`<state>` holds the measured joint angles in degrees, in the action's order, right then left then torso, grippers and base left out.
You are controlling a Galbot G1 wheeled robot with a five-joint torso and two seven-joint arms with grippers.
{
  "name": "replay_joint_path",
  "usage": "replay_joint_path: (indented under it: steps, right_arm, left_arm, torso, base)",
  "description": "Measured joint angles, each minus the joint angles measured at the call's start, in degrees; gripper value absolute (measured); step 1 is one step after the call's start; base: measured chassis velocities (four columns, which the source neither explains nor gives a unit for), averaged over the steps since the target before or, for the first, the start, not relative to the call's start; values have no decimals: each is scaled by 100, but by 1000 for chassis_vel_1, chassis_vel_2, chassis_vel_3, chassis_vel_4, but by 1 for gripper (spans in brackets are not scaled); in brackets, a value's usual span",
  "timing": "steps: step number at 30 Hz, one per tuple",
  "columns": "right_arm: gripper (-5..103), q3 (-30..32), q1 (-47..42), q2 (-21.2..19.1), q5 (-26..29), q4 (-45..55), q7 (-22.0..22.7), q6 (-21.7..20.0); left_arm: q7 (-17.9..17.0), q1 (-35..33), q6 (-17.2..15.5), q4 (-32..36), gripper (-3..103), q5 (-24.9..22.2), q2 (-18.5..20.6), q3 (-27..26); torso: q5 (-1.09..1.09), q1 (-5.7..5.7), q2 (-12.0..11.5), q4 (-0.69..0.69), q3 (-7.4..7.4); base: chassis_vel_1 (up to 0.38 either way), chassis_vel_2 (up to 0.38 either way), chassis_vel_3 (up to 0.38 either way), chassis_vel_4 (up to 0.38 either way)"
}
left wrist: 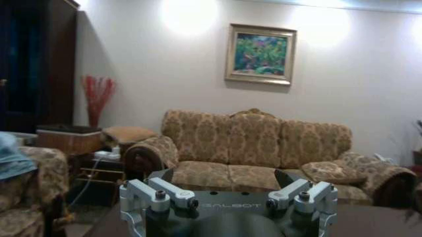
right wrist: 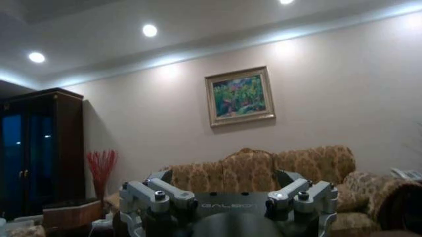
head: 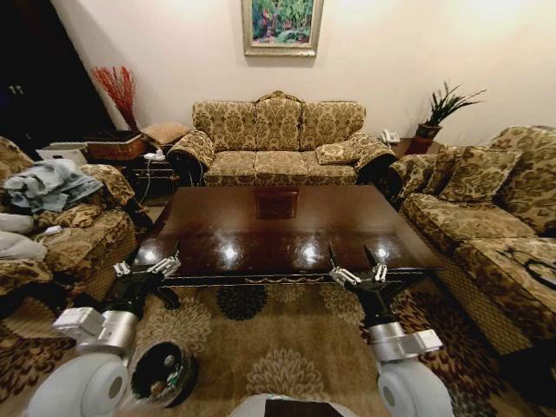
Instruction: Move to the front of the table and place the trash on the table into the trash bin.
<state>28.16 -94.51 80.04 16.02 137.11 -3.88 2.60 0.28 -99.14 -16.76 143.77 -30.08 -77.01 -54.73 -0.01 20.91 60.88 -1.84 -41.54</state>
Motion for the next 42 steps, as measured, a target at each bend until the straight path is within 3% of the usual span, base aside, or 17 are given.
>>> replay_joint_path:
  steps: [5,8,15,42]
  right_arm:
    - [100,115,-5,-69,-97,26,1,2]
    - [100,163,-28,-70,-151,-31,11,41]
    - [100,162,65,-54,19,28,37,-121]
    - [100,159,67,-47,29,32,46,-133]
  left_arm:
    - [-271,-274,-300,-19,100,-10,538,-124]
    - [-289,-399,-337,-28,100,83,644,-170]
    - [-269,-480,-339,-38,100,312,499,-107]
    - [-254,-465,-334,-51,100,316,481,-108]
  torso:
    - [1,0,0,0,0]
    - [1,0,0,1,0]
    - [1,0,0,0,0]
    - [1,3,-1,0,-1]
  base:
    - [0,0,0,0]
    - [0,0,0,0]
    - [0,0,0,0]
    - [34,-32,-39,39]
